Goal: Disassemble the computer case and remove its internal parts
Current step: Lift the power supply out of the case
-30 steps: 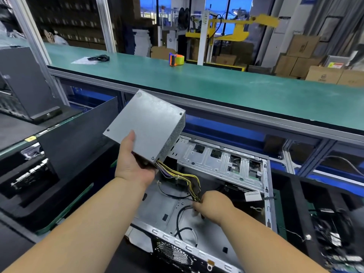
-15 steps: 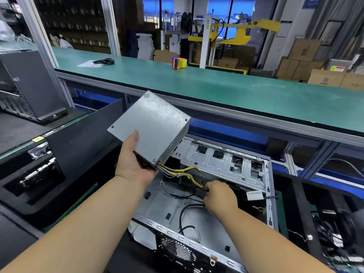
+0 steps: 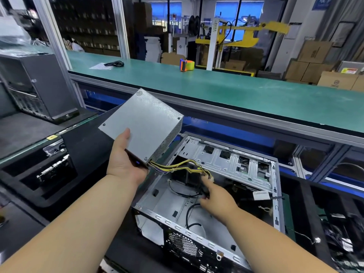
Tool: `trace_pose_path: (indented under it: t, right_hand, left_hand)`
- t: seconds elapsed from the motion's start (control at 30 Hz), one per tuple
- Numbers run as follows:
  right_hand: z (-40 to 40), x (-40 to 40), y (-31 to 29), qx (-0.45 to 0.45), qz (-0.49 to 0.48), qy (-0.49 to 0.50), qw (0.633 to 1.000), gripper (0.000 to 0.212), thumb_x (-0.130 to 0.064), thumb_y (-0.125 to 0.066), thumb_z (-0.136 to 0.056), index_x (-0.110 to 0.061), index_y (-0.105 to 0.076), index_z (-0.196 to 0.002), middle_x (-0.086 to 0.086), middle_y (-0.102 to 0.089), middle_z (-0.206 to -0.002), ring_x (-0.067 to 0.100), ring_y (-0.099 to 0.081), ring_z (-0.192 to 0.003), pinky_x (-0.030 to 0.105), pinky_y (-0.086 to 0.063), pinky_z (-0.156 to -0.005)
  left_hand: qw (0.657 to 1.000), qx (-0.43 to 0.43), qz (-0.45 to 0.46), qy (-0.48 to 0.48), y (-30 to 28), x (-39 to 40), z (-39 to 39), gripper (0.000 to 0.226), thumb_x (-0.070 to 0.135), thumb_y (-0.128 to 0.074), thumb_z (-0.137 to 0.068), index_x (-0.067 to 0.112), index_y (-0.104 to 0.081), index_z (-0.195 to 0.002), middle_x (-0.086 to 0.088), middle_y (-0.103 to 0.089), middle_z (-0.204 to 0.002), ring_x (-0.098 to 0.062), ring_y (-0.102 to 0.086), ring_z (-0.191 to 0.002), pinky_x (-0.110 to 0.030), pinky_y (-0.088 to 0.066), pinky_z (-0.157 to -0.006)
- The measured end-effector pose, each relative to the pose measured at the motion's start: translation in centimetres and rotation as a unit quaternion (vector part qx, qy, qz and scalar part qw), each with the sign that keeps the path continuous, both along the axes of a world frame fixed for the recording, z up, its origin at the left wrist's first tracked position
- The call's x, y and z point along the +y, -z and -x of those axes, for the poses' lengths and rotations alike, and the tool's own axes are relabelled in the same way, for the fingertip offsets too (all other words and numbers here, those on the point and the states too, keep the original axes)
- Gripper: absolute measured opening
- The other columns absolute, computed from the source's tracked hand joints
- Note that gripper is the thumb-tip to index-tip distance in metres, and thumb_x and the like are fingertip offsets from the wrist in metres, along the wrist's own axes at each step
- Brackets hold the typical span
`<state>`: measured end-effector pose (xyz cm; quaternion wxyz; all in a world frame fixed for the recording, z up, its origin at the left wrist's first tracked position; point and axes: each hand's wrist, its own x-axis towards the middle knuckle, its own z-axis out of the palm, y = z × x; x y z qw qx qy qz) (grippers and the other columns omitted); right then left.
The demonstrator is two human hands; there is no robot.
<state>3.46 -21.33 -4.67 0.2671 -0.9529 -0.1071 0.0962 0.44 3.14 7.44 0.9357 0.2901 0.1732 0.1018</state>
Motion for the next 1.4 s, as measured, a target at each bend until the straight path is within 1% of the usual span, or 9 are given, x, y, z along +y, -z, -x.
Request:
trace_pose_path:
  t: [0.1,0.2,0.33,0.57,0.8,0.9,1.1,1.27,1.4]
  right_hand:
    - [0.0,-0.1,-0.7,0.012,-0.064,0.013,0.998,0.056,-0.025,-0.064,-0.087,-0.029,-0.052,-0.141,-0.005,-0.060,-0.134,0.015,-0.057,-0.120,0.020,-0.042,-0.093]
    - [0.2,0.2,-1.7,0.056,-0.127,0.043,0.989,0.009,-0.023,-0.067,-0.085,-0.025,-0.073,-0.092,-0.005,-0.070,-0.092,0.018,-0.063,-0.093,0.021,-0.046,-0.078]
    - [0.4,0.6,-3.4,0.086,-0.268,0.104,0.954,0.021,-0.025,-0.073,-0.084,-0.020,-0.074,-0.104,-0.002,-0.071,-0.099,0.014,-0.066,-0.091,0.023,-0.049,-0.072]
    - [1.3,0.5,-7.0,0.194,-0.534,0.176,0.804,0.018,-0.003,-0.053,-0.091,-0.014,-0.064,-0.101,0.008,-0.075,-0.106,0.013,-0.060,-0.072,0.025,-0.045,-0.066]
    - [1.7,-1.6,-9.6,0.212,-0.701,0.215,0.646,0.021,-0.031,-0.054,-0.093,-0.013,-0.061,-0.102,0.009,-0.074,-0.102,0.021,-0.061,-0.079,0.030,-0.042,-0.069]
    - [2.1,-1.6,-9.5,0.199,-0.671,0.237,0.674,0.022,-0.034,-0.062,-0.092,-0.020,-0.060,-0.109,0.008,-0.075,-0.100,0.019,-0.061,-0.076,0.030,-0.045,-0.067]
    - [3.1,-3.0,-8.4,0.053,-0.498,0.285,0.818,0.008,-0.028,-0.063,-0.093,-0.022,-0.068,-0.092,0.000,-0.068,-0.098,0.009,-0.056,-0.074,0.026,-0.039,-0.064]
    - [3.0,-5.5,-7.8,-0.084,-0.316,0.280,0.903,0.026,-0.021,-0.066,-0.091,-0.025,-0.067,-0.117,0.001,-0.040,-0.144,0.018,-0.049,-0.125,0.041,-0.041,-0.107]
    - [3.5,-6.0,-8.8,-0.107,-0.304,0.253,0.912,0.039,-0.012,-0.062,-0.091,-0.020,-0.058,-0.129,-0.006,-0.027,-0.153,0.018,-0.048,-0.125,0.032,-0.039,-0.101]
  left_hand:
    - [1.000,0.001,-0.005,-0.007,0.0,0.4,0.3,0.036,0.045,-0.075,-0.073,0.023,-0.071,-0.101,-0.004,-0.076,-0.101,-0.033,-0.073,-0.089,-0.052,-0.054,-0.083]
    - [1.000,-0.002,0.004,-0.007,0.0,0.4,0.4,0.037,0.047,-0.075,-0.073,0.023,-0.072,-0.101,-0.005,-0.075,-0.102,-0.035,-0.072,-0.090,-0.057,-0.049,-0.090]
    - [1.000,-0.003,0.014,0.006,0.0,-0.4,0.4,0.041,0.048,-0.073,-0.074,0.024,-0.071,-0.106,-0.005,-0.075,-0.105,-0.036,-0.070,-0.098,-0.060,-0.046,-0.093]
    - [0.998,-0.036,0.036,0.041,-0.2,-1.6,0.7,0.049,0.057,-0.063,-0.078,0.024,-0.070,-0.114,-0.010,-0.073,-0.110,-0.038,-0.070,-0.095,-0.060,-0.050,-0.086]
    - [0.995,-0.057,0.032,0.078,-1.3,-2.5,0.3,0.053,0.060,-0.060,-0.078,0.027,-0.069,-0.119,-0.007,-0.070,-0.119,-0.037,-0.066,-0.108,-0.058,-0.044,-0.096]
    - [0.993,-0.063,0.030,0.094,-1.5,-3.1,0.0,0.054,0.058,-0.060,-0.078,0.027,-0.067,-0.123,-0.006,-0.068,-0.123,-0.037,-0.061,-0.116,-0.058,-0.039,-0.101]
    - [0.991,-0.057,0.037,0.119,-1.2,-4.4,-0.3,0.049,0.056,-0.060,-0.079,0.028,-0.069,-0.118,-0.004,-0.068,-0.124,-0.035,-0.060,-0.117,-0.056,-0.037,-0.103]
    - [0.991,-0.040,0.039,0.120,-0.7,-5.4,-1.0,0.040,0.056,-0.061,-0.079,0.028,-0.073,-0.105,-0.004,-0.072,-0.114,-0.035,-0.069,-0.094,-0.055,-0.043,-0.098]
    - [0.990,-0.029,0.045,0.131,-0.6,-6.1,-1.2,0.044,0.055,-0.063,-0.077,0.028,-0.070,-0.110,-0.004,-0.072,-0.113,-0.035,-0.069,-0.096,-0.053,-0.046,-0.095]
